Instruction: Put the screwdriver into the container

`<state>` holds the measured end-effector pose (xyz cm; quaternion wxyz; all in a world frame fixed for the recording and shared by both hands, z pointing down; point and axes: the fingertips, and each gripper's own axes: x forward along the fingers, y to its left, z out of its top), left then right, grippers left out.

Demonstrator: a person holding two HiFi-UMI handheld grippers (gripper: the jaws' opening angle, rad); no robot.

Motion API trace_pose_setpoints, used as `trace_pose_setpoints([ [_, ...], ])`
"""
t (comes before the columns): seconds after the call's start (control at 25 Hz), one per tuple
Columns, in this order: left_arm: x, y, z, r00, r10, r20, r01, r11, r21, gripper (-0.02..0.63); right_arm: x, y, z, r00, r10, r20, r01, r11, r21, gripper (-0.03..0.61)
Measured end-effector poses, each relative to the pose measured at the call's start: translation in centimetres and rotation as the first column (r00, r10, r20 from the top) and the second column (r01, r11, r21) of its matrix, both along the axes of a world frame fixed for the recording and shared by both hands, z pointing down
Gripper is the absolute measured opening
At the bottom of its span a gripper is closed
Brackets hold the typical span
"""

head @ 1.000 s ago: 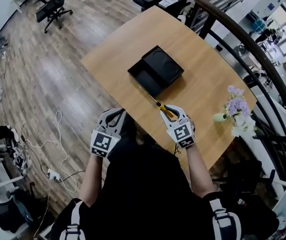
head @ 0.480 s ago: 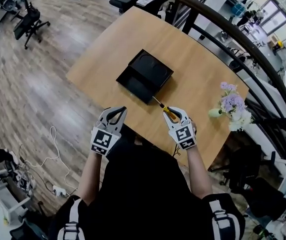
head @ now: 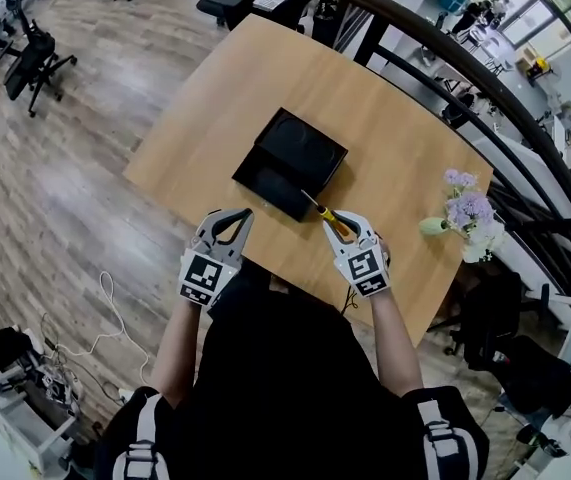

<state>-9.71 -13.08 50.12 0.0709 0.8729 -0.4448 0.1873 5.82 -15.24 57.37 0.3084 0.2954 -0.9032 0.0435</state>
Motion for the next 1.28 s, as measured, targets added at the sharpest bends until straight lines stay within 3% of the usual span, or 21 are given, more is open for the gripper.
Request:
trace_pose_setpoints([
  [0.2,-1.9,-1.9,0.8,0.999,0.033,0.000,-0.033,0.999,-0.009,0.023,-2.3,-1.3,0.9,0.999,-0.008,-0.037,0.008,1.000,0.006,0.089],
  [0.76,-4.6,-7.5,1.7,0.987,0.161,-0.019,-0.161,0.987,-0.014,0.023,-5.7,-4.7,3.1,0.992,0.113,-0.054,-0.114,0.993,-0.020,0.089],
  [1.28,-6.6,-10.4,3.3,0.977,0.214,-0.014,-0.215,0.976,-0.042,0.023,-9.3,-6.4,7.6,0.991,0.104,-0.080,-0.112,0.989,-0.092,0.089],
])
